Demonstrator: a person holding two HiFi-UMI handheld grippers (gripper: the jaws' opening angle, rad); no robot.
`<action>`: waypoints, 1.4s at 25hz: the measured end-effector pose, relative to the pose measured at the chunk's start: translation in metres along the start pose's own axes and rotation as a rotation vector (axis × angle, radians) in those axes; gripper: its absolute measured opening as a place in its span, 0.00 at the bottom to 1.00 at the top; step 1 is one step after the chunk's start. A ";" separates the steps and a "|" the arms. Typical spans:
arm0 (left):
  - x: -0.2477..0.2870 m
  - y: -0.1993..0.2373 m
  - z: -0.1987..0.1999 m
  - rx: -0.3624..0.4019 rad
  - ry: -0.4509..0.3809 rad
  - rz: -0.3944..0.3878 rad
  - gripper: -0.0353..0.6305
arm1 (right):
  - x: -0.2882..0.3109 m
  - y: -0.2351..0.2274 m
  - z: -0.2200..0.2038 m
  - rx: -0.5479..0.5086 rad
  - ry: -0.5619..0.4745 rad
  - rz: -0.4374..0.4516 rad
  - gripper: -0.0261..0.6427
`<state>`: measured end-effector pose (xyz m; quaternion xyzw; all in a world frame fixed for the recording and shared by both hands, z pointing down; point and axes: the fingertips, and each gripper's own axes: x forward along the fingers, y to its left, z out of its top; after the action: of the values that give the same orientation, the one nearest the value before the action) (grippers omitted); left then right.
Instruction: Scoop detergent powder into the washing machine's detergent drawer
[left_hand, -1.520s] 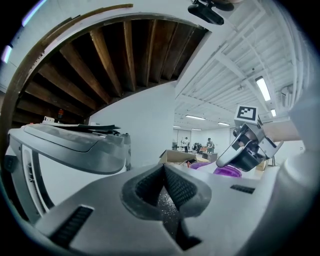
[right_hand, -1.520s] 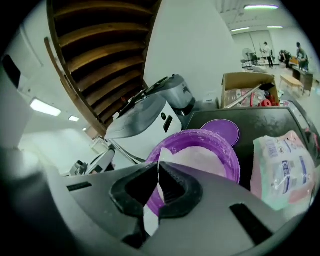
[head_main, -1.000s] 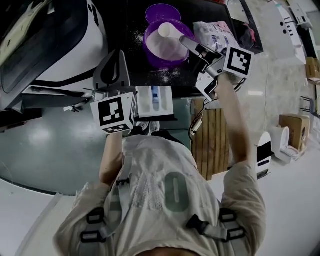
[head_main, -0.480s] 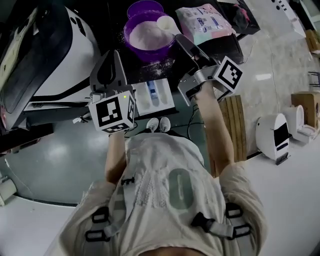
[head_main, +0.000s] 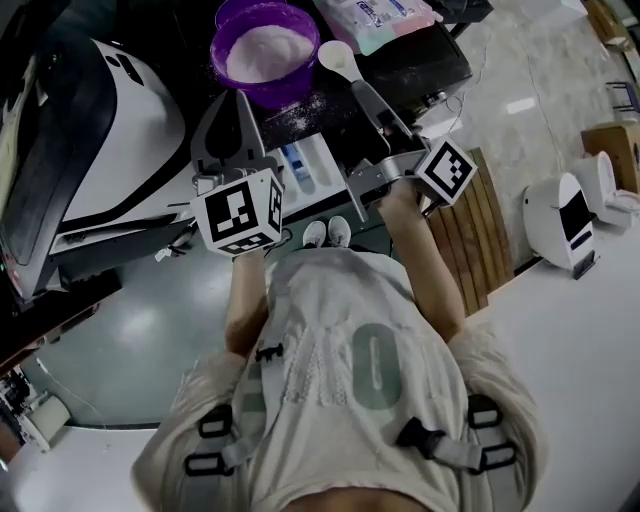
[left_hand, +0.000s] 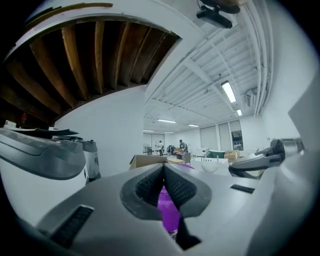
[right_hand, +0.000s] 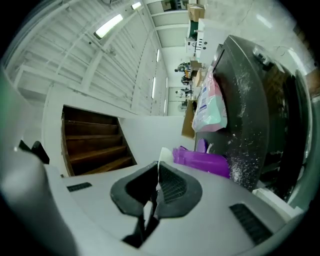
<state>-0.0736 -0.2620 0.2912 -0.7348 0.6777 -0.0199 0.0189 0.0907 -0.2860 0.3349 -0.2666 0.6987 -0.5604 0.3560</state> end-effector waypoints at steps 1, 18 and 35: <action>0.001 -0.002 0.000 0.001 -0.003 -0.008 0.08 | -0.004 -0.003 0.002 -0.007 -0.011 -0.010 0.05; -0.020 0.006 -0.007 0.004 -0.014 -0.012 0.08 | -0.041 -0.016 -0.011 0.004 -0.087 -0.051 0.05; -0.096 0.062 -0.028 -0.047 -0.026 0.017 0.08 | -0.058 -0.012 -0.099 -0.010 -0.054 -0.036 0.05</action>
<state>-0.1449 -0.1709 0.3150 -0.7297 0.6837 0.0057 0.0109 0.0466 -0.1850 0.3695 -0.2960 0.6865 -0.5559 0.3634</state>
